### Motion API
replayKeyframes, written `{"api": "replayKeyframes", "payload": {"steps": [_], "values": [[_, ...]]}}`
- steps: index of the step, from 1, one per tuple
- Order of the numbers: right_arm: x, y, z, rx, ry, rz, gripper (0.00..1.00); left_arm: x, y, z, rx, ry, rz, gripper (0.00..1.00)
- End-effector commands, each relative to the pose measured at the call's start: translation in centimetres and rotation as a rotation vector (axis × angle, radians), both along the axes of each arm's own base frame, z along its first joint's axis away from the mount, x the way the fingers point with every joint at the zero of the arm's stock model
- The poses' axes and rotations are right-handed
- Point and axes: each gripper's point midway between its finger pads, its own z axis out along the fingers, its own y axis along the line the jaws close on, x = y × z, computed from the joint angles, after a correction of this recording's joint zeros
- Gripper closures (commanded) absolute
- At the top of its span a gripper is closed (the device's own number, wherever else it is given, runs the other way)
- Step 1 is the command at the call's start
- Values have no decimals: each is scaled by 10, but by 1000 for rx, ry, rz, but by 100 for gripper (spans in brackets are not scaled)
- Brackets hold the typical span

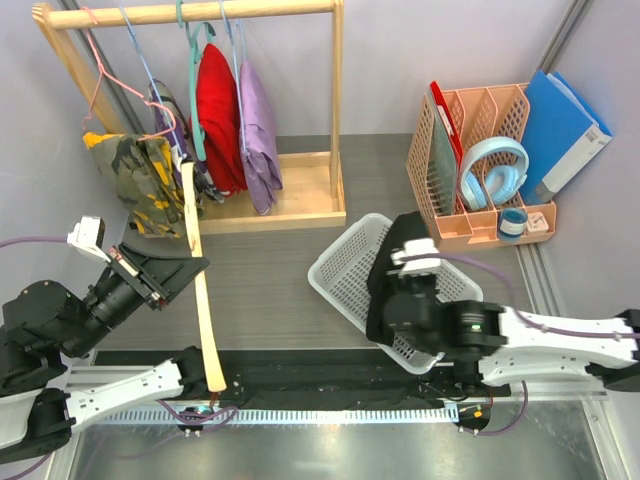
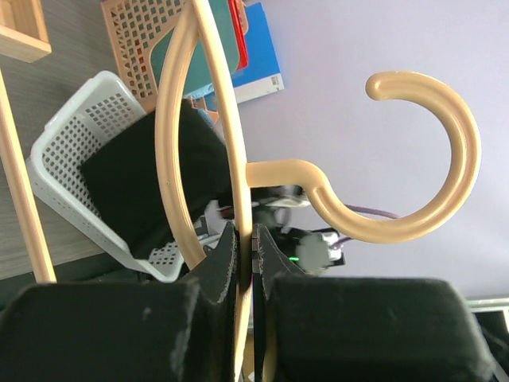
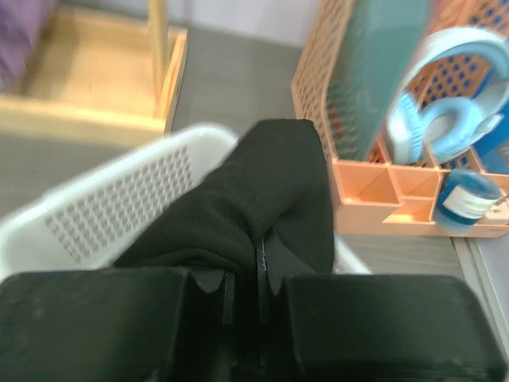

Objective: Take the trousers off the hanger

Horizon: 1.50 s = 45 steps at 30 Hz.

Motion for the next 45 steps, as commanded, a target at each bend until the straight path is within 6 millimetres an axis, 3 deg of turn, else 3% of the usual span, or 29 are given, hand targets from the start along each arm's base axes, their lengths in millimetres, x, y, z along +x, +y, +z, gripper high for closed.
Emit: {"api": "replayKeyframes", "payload": {"steps": [1,5,9,12,13,15,16,17,19,24,28,34,37,45], "values": [[14,48,-58,76,123,36,99,-2,-13,27,-38,-64,-48,100],[33,84,-96,69,210,76,99,-2,-17,28,-41,-63,-61,100],[47,108,-111,56,271,104,98,-2,-17,29,-45,-64,-59,100],[52,121,-126,32,340,142,86,-2,-22,32,-51,-64,-73,100],[51,123,-128,30,354,150,74,-3,-24,33,-57,-66,-82,100],[47,126,-130,29,402,161,59,-2,-28,37,-66,-71,-89,100],[45,126,-130,36,416,162,45,-2,-29,39,-70,-74,-91,100],[40,123,-132,23,448,166,41,-1,-30,39,-70,-74,-91,100],[35,123,-122,69,468,169,30,0,-35,41,-73,-79,-98,100],[11,102,-105,119,564,175,13,4,-48,44,-69,-83,-114,100],[-8,87,-94,150,622,204,11,5,-58,48,-82,-90,-133,100],[-42,95,-68,277,694,409,7,5,-70,57,-104,-98,-165,100],[-62,105,-45,360,707,557,7,6,-77,61,-117,-101,-176,100],[-118,134,58,680,654,1001,10,29,-110,57,-91,-110,-153,100]]}}
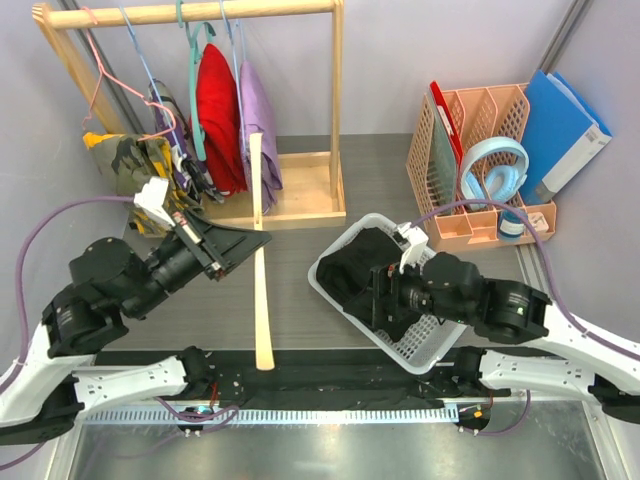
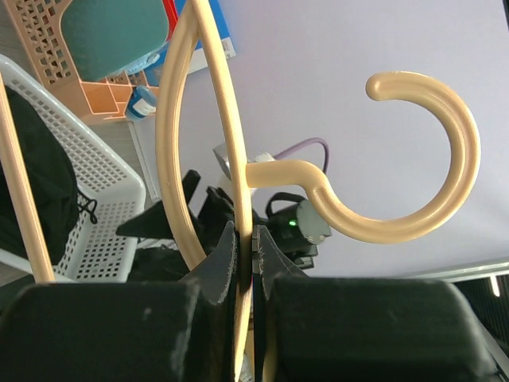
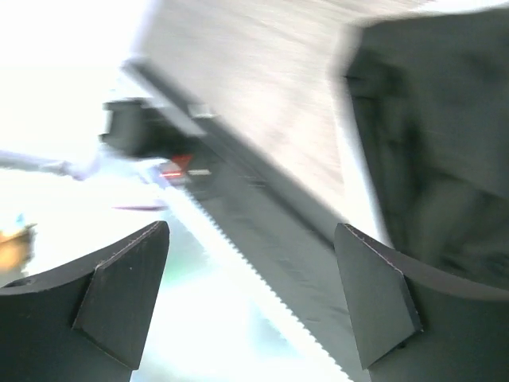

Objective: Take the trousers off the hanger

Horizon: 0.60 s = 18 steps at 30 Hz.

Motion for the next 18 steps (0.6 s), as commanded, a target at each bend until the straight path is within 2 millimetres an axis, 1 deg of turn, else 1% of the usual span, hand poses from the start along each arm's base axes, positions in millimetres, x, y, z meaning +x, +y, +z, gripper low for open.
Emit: {"api": "replayKeyframes", "payload": {"steps": [1,2,3,5,6,8,9,10,12,15,17,18], "values": [[-36,28,93,356,-15,217,11,17,-17,16,-36,-58,35,100],[-43,31,101,393,-3,253,11,22,-22,13,-24,-54,49,100],[-46,35,113,440,-14,273,11,25,-23,14,-30,-60,61,100],[-53,38,124,484,-13,316,12,34,-28,13,-22,-72,91,100],[-54,40,133,522,-15,325,12,37,-30,12,-18,-71,102,100],[-61,40,143,569,-19,360,13,43,-32,13,-6,-83,121,100],[-64,40,156,622,-27,373,13,46,-35,11,7,-81,129,100],[-65,39,161,647,-32,379,14,47,-36,10,13,-83,133,100],[-67,40,169,684,-30,388,14,52,-37,8,14,-82,153,100],[-66,50,168,669,-46,406,16,55,-39,9,5,-83,161,100],[-63,61,164,649,-49,405,19,55,-40,9,-3,-75,162,100],[-63,64,167,658,-60,410,19,56,-43,8,-4,-70,159,100]]}}
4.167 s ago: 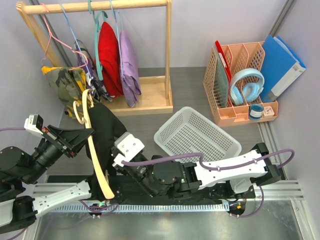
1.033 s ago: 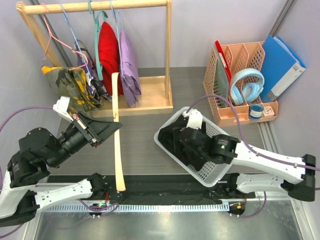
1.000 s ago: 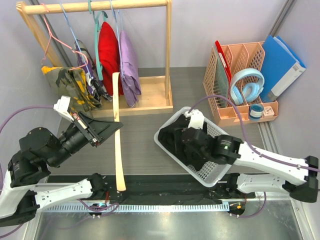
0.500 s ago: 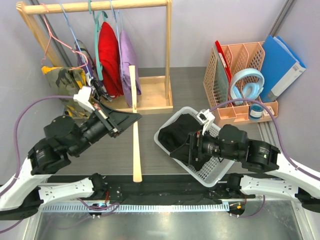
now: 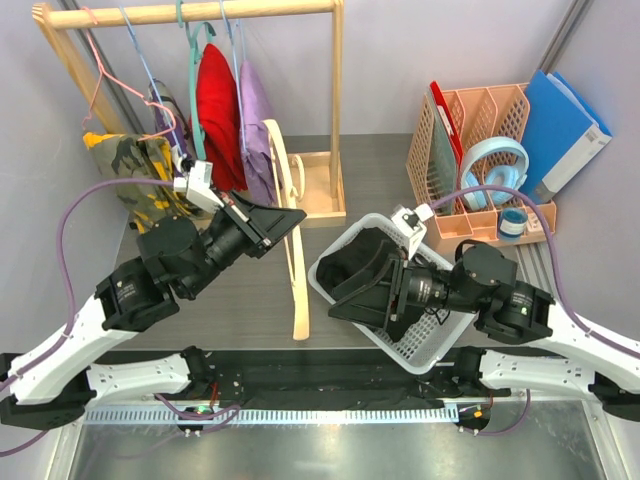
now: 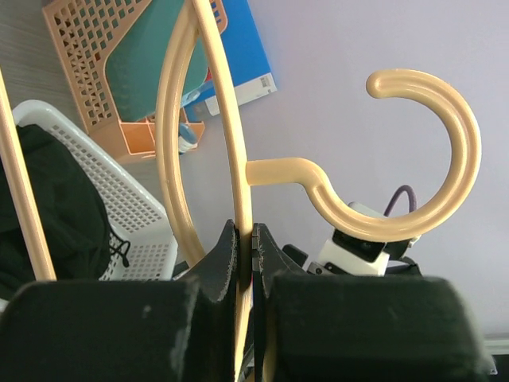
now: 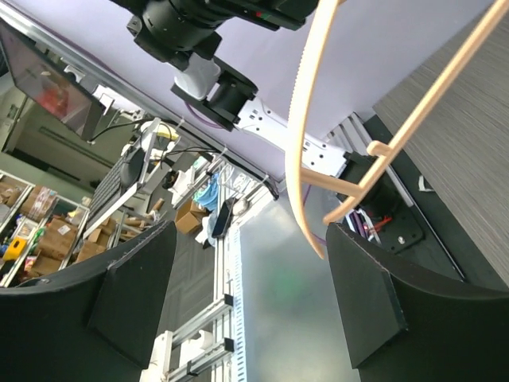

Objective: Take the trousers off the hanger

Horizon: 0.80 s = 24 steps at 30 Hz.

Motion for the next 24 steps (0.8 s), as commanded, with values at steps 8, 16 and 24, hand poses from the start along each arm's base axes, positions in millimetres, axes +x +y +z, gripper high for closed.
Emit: {"api": "replayKeyframes", "payload": {"steps": [8,16,24], "values": [[-4,53,26,75,-82,62,32,7,-13,27,-117,-33,3,100],[2,52,20,80,-70,-8,88,6,-21,29,-139,-23,-24,100],[13,35,20,112,-52,-99,99,5,-25,27,-168,-3,-36,100]]}}
